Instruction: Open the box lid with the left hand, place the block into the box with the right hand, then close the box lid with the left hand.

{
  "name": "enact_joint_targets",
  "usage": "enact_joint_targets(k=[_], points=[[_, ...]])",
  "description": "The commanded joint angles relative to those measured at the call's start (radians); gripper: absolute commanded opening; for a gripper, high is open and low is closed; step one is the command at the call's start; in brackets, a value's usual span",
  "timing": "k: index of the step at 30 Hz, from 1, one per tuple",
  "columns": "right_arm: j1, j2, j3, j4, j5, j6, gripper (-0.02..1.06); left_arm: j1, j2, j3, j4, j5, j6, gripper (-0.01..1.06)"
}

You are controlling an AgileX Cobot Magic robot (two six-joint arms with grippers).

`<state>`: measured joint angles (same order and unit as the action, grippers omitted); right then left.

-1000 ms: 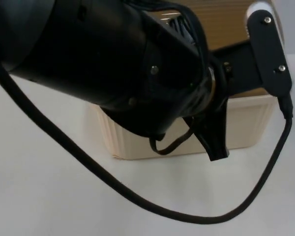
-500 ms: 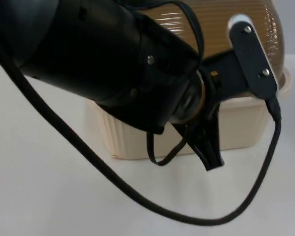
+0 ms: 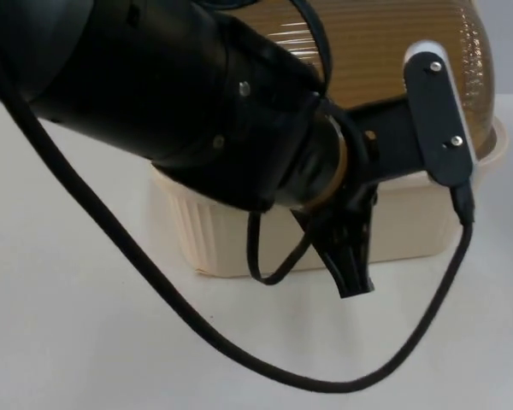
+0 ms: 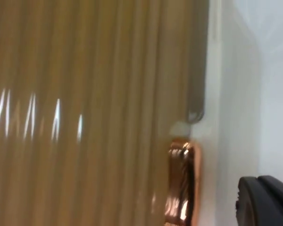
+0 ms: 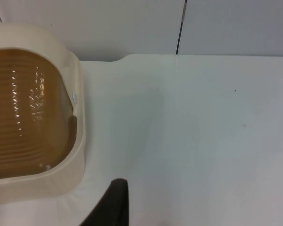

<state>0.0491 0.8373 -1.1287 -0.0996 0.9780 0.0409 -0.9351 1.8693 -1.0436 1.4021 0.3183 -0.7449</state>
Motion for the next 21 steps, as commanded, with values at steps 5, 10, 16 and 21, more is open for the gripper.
enact_joint_targets(k=[5, 10, 16, 21], points=[[-0.003, -0.003, -0.007, -0.004, 0.001, -0.006, 1.01, 0.018, -0.002, -0.004, -0.156, -0.022, 0.144, 0.00], [-0.003, -0.003, -0.007, -0.004, 0.001, -0.003, 1.01, 0.018, -0.002, -0.043, -0.221, -0.021, 0.225, 0.00], [-0.003, -0.003, -0.007, -0.004, 0.003, -0.003, 1.01, 0.018, 0.017, -0.071, -0.228, -0.007, 0.258, 0.00], [-0.003, -0.003, -0.007, -0.004, 0.005, 0.000, 1.01, 0.018, 0.042, -0.079, -0.241, 0.005, 0.277, 0.00]])
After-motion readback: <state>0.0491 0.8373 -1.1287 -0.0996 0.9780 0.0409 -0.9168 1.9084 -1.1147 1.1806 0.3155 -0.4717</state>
